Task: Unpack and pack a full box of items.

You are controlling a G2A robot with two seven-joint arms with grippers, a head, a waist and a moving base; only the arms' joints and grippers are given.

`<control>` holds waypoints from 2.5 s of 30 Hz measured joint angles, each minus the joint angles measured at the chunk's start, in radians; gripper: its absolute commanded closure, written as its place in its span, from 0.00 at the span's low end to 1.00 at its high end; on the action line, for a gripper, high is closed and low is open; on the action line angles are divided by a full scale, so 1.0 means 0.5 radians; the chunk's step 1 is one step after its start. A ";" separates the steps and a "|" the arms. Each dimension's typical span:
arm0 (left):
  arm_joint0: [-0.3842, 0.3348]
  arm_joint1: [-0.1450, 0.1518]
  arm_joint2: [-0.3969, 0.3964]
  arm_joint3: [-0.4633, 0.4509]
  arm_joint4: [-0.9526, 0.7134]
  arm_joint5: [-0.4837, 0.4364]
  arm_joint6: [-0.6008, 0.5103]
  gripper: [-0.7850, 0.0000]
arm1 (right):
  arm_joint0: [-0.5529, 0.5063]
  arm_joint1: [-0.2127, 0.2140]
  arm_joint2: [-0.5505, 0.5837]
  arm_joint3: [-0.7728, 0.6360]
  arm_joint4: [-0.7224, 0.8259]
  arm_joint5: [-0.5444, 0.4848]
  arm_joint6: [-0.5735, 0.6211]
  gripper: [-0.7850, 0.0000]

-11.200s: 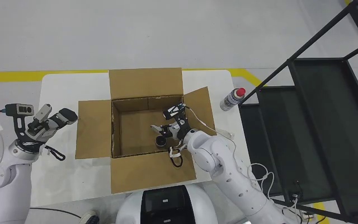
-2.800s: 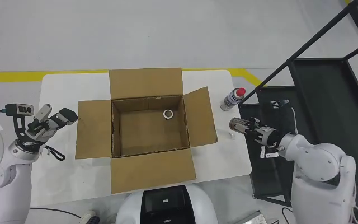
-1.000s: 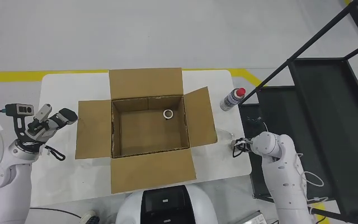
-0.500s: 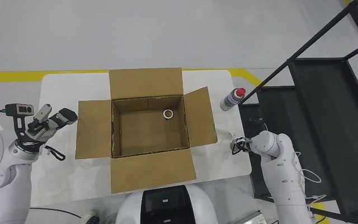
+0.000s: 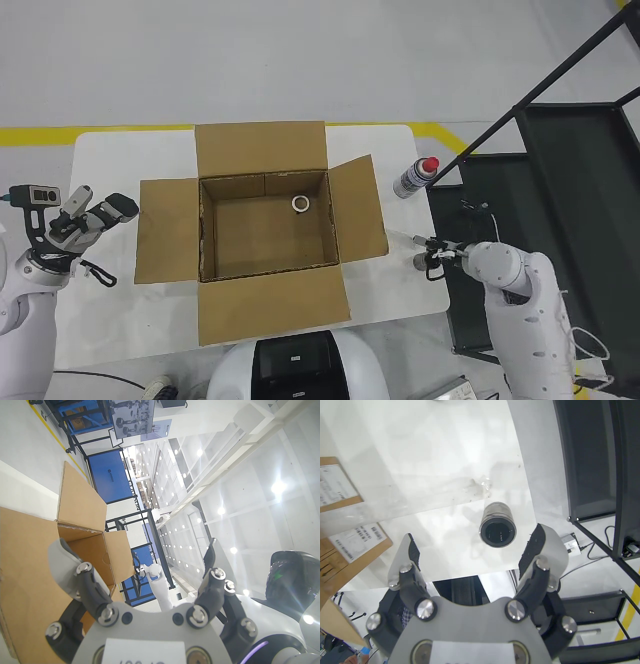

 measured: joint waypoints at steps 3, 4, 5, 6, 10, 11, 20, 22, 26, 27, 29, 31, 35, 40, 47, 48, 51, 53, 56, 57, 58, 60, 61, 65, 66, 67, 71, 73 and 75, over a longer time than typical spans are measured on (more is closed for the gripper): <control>0.000 0.000 0.000 0.000 0.000 0.000 0.000 0.00 | -0.141 0.003 0.041 -0.283 0.016 -0.010 -0.008 0.00; 0.000 0.000 0.000 0.000 0.000 0.000 0.000 0.00 | -0.175 0.004 0.046 -0.360 0.011 -0.010 -0.008 0.00; 0.000 0.000 0.000 0.000 0.000 0.000 0.000 0.00 | -0.214 0.005 0.051 -0.457 0.000 -0.012 -0.012 0.00; 0.000 0.000 0.000 0.000 0.000 0.000 0.000 0.00 | -0.239 0.006 0.053 -0.523 -0.011 -0.011 -0.018 0.00; 0.000 0.000 0.000 0.000 0.000 0.000 0.000 0.00 | -0.289 0.010 0.027 -0.754 -0.047 -0.021 -0.044 0.00; 0.000 0.000 0.000 0.000 0.000 0.000 0.000 0.00 | -0.285 0.012 0.010 -0.809 -0.064 -0.027 -0.048 0.00; 0.000 0.000 0.000 0.000 0.000 0.000 0.000 0.00 | 0.066 0.031 -0.378 -0.872 -0.233 -0.150 -0.001 0.00; 0.000 0.000 0.000 0.000 0.000 0.000 0.000 0.00 | 0.167 0.030 -0.501 -0.871 -0.300 -0.124 0.033 0.00; 0.000 0.000 0.000 0.000 0.000 0.000 0.000 0.00 | 0.437 0.018 -0.806 -0.816 -0.426 -0.066 0.120 0.00; 0.000 0.000 0.000 0.000 0.000 0.000 0.000 0.00 | 0.498 0.014 -0.871 -0.798 -0.444 -0.057 0.139 0.00; 0.000 0.000 0.000 0.000 0.000 0.000 0.000 0.00 | 0.641 0.002 -1.020 -0.744 -0.478 -0.029 0.186 0.00; 0.000 0.000 0.000 0.000 0.000 0.000 0.000 0.00 | 0.759 -0.012 -1.144 -0.681 -0.488 0.000 0.225 0.00; 0.000 0.000 0.000 0.000 0.000 0.000 0.000 0.00 | 1.006 -0.054 -1.425 -0.466 -0.475 0.075 0.285 0.00; 0.000 0.000 0.000 0.000 0.000 0.000 0.000 0.00 | 1.229 -0.111 -1.689 -0.162 -0.422 0.139 0.284 0.00; 0.000 0.000 0.000 0.000 0.000 0.000 0.000 0.00 | 1.428 -0.183 -1.873 0.380 -0.310 0.192 0.199 0.00; 0.000 0.000 0.000 0.000 0.000 0.000 0.000 0.00 | 1.439 -0.189 -1.881 0.440 -0.296 0.193 0.178 0.00; 0.000 0.000 0.000 0.000 0.000 0.000 0.000 0.00 | 1.454 -0.204 -1.894 0.596 -0.255 0.179 0.086 0.00; 0.000 0.000 0.000 0.000 0.000 0.000 0.000 0.00 | 1.450 -0.212 -1.902 0.674 -0.242 0.163 0.018 0.00; 0.000 0.000 0.000 0.000 0.000 0.000 0.000 0.00 | 1.426 -0.222 -1.909 0.740 -0.211 0.142 -0.100 0.00; 0.000 0.000 0.000 0.000 0.000 0.000 0.000 0.00 | 1.417 -0.225 -1.908 0.756 -0.199 0.138 -0.143 0.00; 0.000 0.000 0.000 0.000 0.000 0.000 0.000 0.00 | 1.407 -0.228 -1.908 0.772 -0.189 0.132 -0.188 0.00; 0.000 0.000 0.000 0.000 0.000 0.000 0.000 0.00 | 1.386 -0.235 -1.907 0.810 -0.157 0.124 -0.285 0.00; 0.000 0.000 0.000 0.000 0.000 0.000 0.000 0.00 | 1.381 -0.238 -1.907 0.830 -0.154 0.127 -0.325 0.00; 0.000 0.000 0.000 0.000 0.000 0.000 0.000 0.00 | 1.378 -0.258 -1.933 0.930 -0.178 0.176 -0.461 0.00; 0.000 0.000 0.000 0.000 0.000 0.000 0.000 0.00 | 1.385 -0.264 -1.939 0.954 -0.171 0.180 -0.473 0.00; 0.000 0.000 0.000 0.000 0.000 0.000 0.000 0.00 | 1.394 -0.269 -1.943 0.978 -0.161 0.186 -0.487 0.00; 0.000 0.000 0.000 0.000 0.000 0.000 0.000 0.00 | 1.434 -0.302 -1.976 1.086 -0.142 0.235 -0.586 0.00; 0.000 0.000 0.000 0.000 0.000 0.000 0.000 0.00 | 1.443 -0.315 -1.980 1.123 -0.107 0.266 -0.622 0.00; 0.000 0.000 0.000 0.000 0.000 0.000 0.000 0.00 | 1.444 -0.317 -1.980 1.132 -0.097 0.272 -0.626 0.00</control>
